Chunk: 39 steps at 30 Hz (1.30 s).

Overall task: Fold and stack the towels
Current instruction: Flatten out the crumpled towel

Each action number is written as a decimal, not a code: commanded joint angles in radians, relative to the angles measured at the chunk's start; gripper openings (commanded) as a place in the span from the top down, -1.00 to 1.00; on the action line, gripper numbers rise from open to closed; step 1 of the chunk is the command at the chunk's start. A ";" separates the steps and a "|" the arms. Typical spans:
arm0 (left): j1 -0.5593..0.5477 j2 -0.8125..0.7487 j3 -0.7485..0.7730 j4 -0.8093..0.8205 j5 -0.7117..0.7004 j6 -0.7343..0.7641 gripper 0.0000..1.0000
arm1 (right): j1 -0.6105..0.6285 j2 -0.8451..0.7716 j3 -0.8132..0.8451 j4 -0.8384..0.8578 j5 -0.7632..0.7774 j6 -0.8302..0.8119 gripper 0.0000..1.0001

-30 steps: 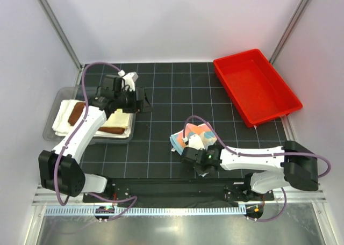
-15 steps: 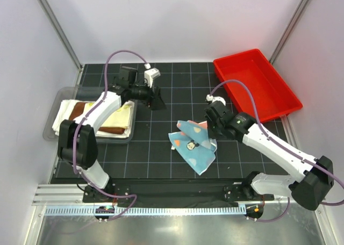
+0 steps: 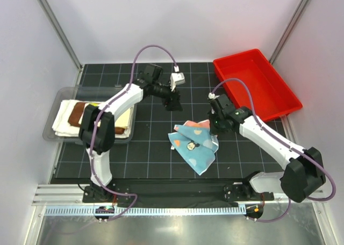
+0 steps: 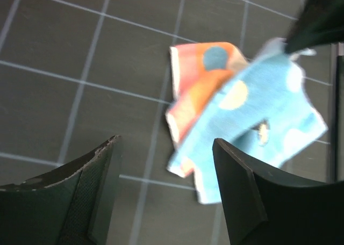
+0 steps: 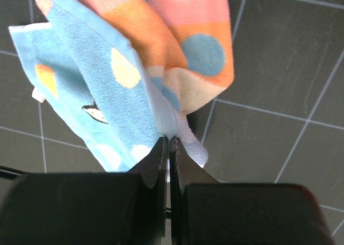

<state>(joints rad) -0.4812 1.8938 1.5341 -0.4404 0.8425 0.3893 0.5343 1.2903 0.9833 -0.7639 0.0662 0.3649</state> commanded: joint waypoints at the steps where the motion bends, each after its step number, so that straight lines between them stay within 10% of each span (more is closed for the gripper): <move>1: 0.009 0.104 0.135 -0.134 0.079 0.153 -0.46 | -0.002 -0.037 -0.006 0.055 -0.046 -0.055 0.98; 22: -0.076 0.321 0.325 -0.451 0.199 0.507 -0.50 | -0.002 -0.207 0.012 0.040 -0.200 -0.138 0.98; 39: -0.051 0.356 0.308 -0.504 0.129 0.551 -0.02 | -0.002 -0.238 -0.003 0.011 -0.132 -0.139 0.98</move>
<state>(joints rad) -0.5491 2.2562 1.8305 -0.9195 0.9638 0.9089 0.5343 1.0840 0.9779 -0.7441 -0.0925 0.2379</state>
